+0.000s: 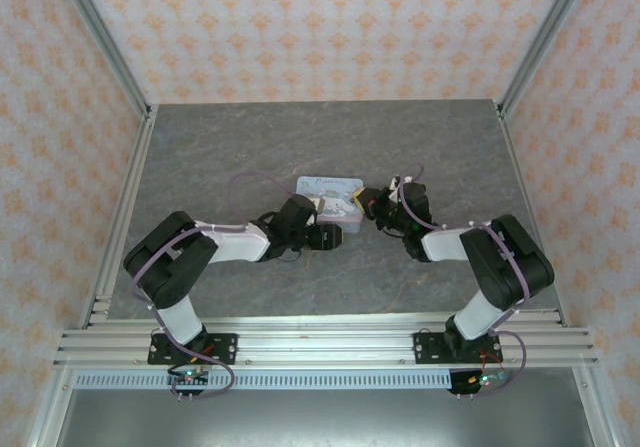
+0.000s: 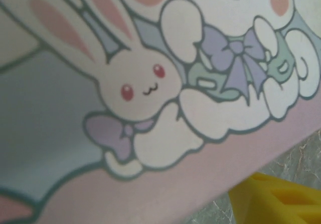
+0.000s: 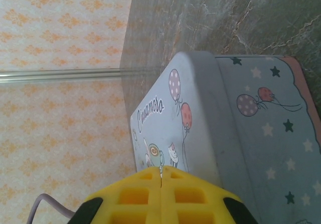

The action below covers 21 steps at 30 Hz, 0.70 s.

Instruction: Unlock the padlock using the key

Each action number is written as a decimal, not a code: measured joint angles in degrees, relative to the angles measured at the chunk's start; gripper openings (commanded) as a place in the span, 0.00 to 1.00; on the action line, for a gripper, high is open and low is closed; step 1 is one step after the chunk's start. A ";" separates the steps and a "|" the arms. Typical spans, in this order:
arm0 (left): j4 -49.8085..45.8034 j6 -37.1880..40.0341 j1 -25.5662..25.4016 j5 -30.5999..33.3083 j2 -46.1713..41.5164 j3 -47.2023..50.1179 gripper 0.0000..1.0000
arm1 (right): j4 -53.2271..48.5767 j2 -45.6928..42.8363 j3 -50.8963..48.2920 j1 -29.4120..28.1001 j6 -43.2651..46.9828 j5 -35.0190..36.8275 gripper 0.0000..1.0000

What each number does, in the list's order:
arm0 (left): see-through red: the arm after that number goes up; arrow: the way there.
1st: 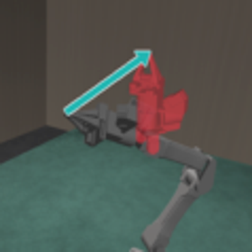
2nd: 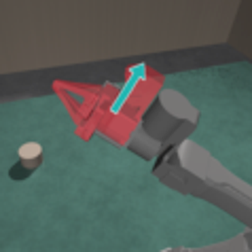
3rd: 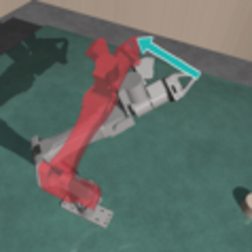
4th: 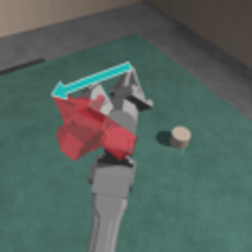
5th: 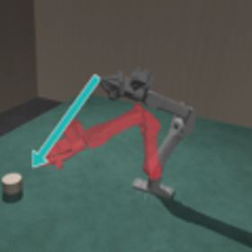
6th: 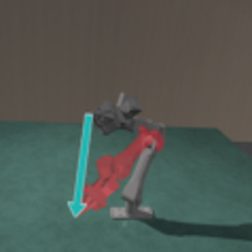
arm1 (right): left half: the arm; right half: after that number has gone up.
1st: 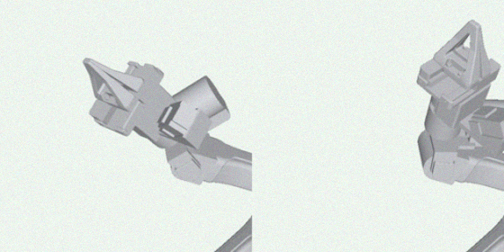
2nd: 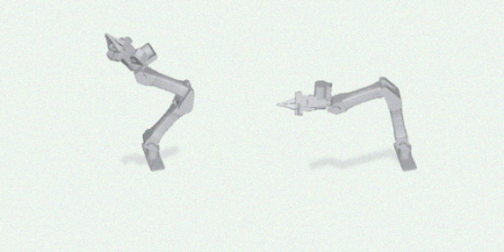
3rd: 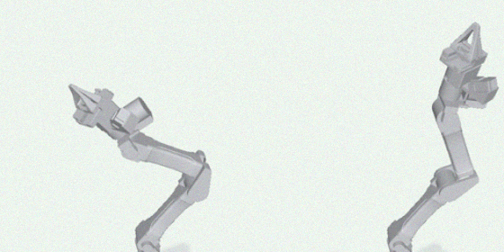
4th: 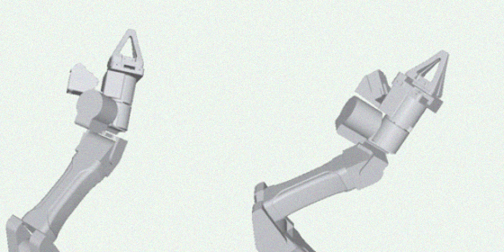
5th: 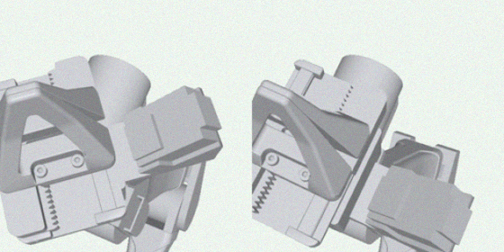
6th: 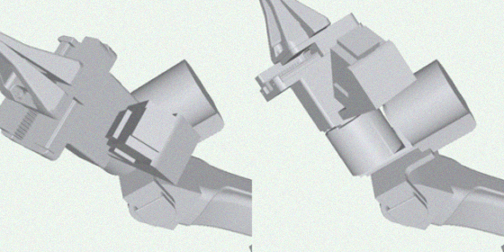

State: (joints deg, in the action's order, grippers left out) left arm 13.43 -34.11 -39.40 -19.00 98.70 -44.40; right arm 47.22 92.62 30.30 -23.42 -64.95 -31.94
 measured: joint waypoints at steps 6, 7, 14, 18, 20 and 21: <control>1.09 2.01 -0.33 3.34 0.83 -0.15 0.68 | 0.81 0.24 0.52 0.00 -0.44 -0.48 0.00; 1.33 2.34 -0.37 3.67 1.01 -0.15 0.68 | 0.81 0.24 0.52 0.00 -0.46 -0.50 0.00; 3.17 2.62 -0.63 3.96 2.82 -1.57 0.68 | 1.27 1.14 0.52 0.00 -0.46 -0.66 0.00; 5.90 1.01 -0.63 2.58 3.69 -1.75 0.68 | 1.60 1.31 0.52 0.00 -0.46 -0.66 0.00; 7.26 -0.31 -0.63 1.92 3.72 -1.73 0.68 | 1.64 1.31 0.52 0.00 -0.46 -0.66 0.00; 8.15 -1.03 -0.63 1.46 3.72 -1.73 0.67 | 1.64 1.31 0.52 0.00 -0.46 -0.66 0.00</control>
State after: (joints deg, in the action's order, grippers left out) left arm 21.58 -35.14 -40.03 -17.54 102.41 -46.13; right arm 48.86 93.93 30.83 -23.42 -65.41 -32.60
